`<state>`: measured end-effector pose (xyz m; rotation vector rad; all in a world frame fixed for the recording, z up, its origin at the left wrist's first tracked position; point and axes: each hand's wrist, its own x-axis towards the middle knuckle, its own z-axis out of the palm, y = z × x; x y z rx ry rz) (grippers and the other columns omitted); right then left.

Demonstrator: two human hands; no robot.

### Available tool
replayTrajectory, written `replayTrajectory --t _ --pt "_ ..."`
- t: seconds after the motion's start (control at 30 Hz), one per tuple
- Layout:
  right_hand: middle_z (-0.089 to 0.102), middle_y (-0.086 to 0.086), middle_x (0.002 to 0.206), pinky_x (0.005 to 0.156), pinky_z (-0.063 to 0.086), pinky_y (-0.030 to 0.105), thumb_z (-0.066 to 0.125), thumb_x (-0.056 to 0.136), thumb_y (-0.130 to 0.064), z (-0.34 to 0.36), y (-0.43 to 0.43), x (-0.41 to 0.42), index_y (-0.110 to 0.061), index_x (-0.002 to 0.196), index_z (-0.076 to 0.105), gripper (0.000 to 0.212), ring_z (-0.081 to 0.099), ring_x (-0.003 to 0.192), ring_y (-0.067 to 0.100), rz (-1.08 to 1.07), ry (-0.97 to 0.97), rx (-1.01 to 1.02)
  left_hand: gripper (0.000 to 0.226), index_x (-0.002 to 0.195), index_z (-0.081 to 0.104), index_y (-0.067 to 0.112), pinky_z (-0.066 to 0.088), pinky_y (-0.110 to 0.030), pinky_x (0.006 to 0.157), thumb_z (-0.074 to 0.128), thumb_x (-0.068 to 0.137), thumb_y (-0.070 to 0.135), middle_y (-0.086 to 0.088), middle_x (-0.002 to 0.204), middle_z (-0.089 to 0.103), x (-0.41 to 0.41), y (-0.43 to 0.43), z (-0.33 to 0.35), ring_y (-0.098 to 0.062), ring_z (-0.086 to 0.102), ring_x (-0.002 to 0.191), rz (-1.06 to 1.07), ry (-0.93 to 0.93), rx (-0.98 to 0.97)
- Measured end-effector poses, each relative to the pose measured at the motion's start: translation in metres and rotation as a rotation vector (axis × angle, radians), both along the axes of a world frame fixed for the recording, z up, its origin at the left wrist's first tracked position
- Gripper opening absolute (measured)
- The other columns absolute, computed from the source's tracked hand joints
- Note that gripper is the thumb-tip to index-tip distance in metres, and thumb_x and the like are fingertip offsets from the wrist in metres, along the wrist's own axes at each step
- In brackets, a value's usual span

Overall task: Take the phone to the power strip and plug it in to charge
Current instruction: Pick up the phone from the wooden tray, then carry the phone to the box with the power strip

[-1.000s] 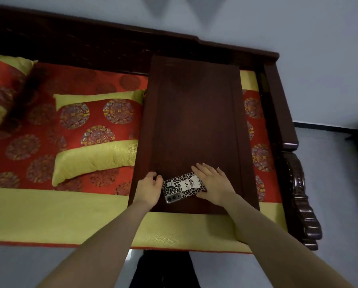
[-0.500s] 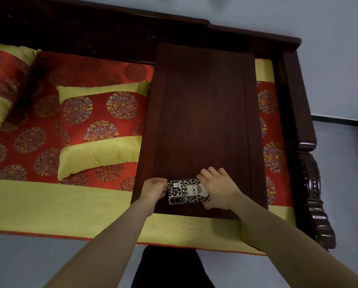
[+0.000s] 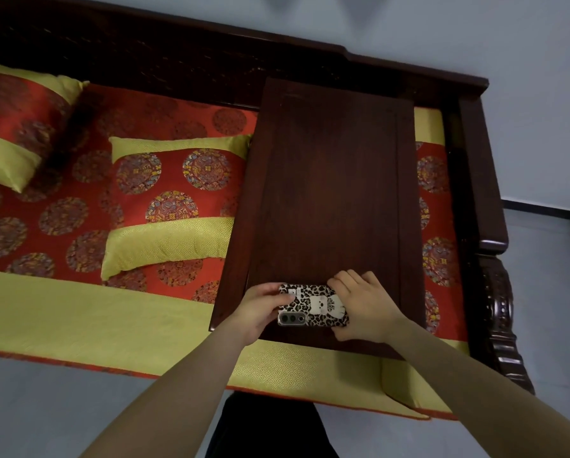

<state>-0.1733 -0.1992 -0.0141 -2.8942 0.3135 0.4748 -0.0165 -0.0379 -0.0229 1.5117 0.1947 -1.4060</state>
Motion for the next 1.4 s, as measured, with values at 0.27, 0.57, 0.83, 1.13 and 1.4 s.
replayTrajectory --t 0.27,0.57,0.83,1.13,1.4 --pt "0.050 -0.007 0.125 0.093 0.039 0.042 0.065 0.060 -0.059 0.033 0.017 0.039 -0.024 0.129 0.042 0.081 0.047 0.114 0.015 0.039 -0.144 0.116 0.025 0.104 0.059 0.012 0.058 -0.034 0.068 0.065 0.082 0.004 -0.011 0.101 0.071 0.018 0.042 0.025 -0.024 0.068 0.088 0.209 0.066 -0.201" --pt "0.048 -0.006 0.129 0.095 0.038 0.040 0.069 0.067 -0.058 0.085 0.152 0.169 -0.033 0.145 0.030 0.090 0.041 0.120 0.015 0.415 -0.128 0.206 0.038 0.123 0.056 0.000 0.059 -0.035 0.077 0.060 0.087 0.012 -0.019 0.115 0.065 0.059 0.215 0.065 -0.027 0.065 0.092 0.606 -0.054 -0.261" --pt "0.048 -0.005 0.128 0.090 0.047 0.038 0.076 0.068 -0.049 0.104 0.391 0.274 -0.030 0.145 0.032 0.090 0.041 0.119 0.014 0.763 -0.128 0.275 0.040 0.129 0.050 -0.003 0.049 -0.046 0.091 0.052 0.090 0.008 -0.024 0.121 0.060 0.087 0.455 0.084 -0.032 0.059 0.100 0.928 -0.121 -0.199" --pt "0.051 0.001 0.128 0.097 0.042 0.034 0.079 0.063 -0.048 0.121 0.628 0.361 -0.021 0.143 0.037 0.095 0.043 0.119 0.017 0.953 -0.069 0.367 0.029 0.119 0.058 0.006 0.055 -0.034 0.077 0.052 0.091 0.010 -0.014 0.109 0.065 0.124 0.685 0.096 -0.022 0.062 0.088 1.163 -0.145 -0.228" --pt "0.053 0.005 0.123 0.099 0.038 0.030 0.082 0.062 -0.042 0.115 0.768 0.476 -0.017 0.138 0.044 0.088 0.045 0.112 0.018 1.037 -0.037 0.421 0.015 0.102 0.060 0.008 0.058 -0.028 0.057 0.051 0.091 0.006 -0.011 0.093 0.068 0.213 0.812 0.099 -0.019 0.065 0.077 1.285 -0.148 -0.240"
